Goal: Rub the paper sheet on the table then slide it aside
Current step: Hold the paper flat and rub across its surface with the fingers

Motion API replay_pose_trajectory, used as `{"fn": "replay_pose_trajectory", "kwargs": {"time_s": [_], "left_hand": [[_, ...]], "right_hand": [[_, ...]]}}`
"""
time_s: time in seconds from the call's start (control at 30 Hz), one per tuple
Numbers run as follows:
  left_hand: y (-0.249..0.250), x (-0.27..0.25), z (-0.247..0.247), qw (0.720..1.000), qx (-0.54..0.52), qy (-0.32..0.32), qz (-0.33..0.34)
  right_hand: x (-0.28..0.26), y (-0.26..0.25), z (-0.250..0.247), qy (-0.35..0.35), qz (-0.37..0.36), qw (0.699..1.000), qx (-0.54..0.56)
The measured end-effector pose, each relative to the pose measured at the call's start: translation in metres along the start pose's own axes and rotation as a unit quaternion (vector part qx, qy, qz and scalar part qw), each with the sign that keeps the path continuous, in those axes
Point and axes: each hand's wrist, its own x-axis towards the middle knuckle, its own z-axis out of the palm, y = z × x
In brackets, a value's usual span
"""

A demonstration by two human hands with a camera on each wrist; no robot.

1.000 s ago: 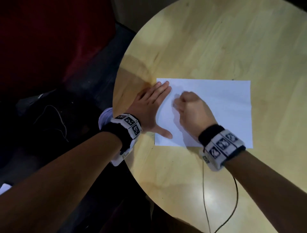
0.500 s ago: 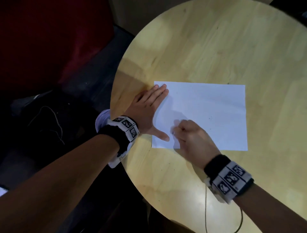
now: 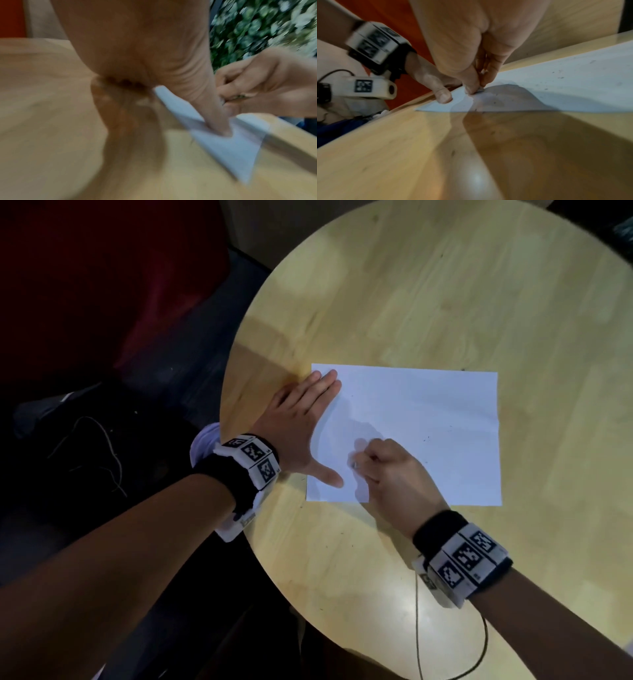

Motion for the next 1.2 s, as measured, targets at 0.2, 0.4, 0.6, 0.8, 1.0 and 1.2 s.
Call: {"fn": "replay_pose_trajectory", "kwargs": {"time_s": [0.2, 0.4, 0.6, 0.8, 1.0, 1.2], "left_hand": [[0.023, 0.022, -0.006, 0.997, -0.019, -0.004, 0.069], [0.019, 0.026, 0.002, 0.998, -0.01, -0.024, 0.062], [0.021, 0.028, 0.0, 0.998, -0.001, -0.043, 0.054], [0.02, 0.028, 0.002, 0.998, -0.009, -0.027, 0.055], [0.02, 0.029, 0.001, 0.997, -0.013, -0.043, 0.057], [0.019, 0.03, 0.003, 0.998, 0.008, -0.033, 0.057]], "right_hand": [[0.003, 0.003, -0.008, 0.006, -0.002, 0.998, 0.056], [0.031, 0.011, -0.024, 0.026, 0.011, 0.999, 0.041], [0.071, 0.026, -0.029, 0.042, 0.044, 0.997, -0.046], [0.002, 0.004, -0.025, -0.046, -0.047, 0.998, -0.022], [0.074, 0.027, -0.031, 0.044, 0.054, 0.995, -0.069], [0.001, 0.001, -0.024, -0.043, -0.006, 0.999, -0.011]]}}
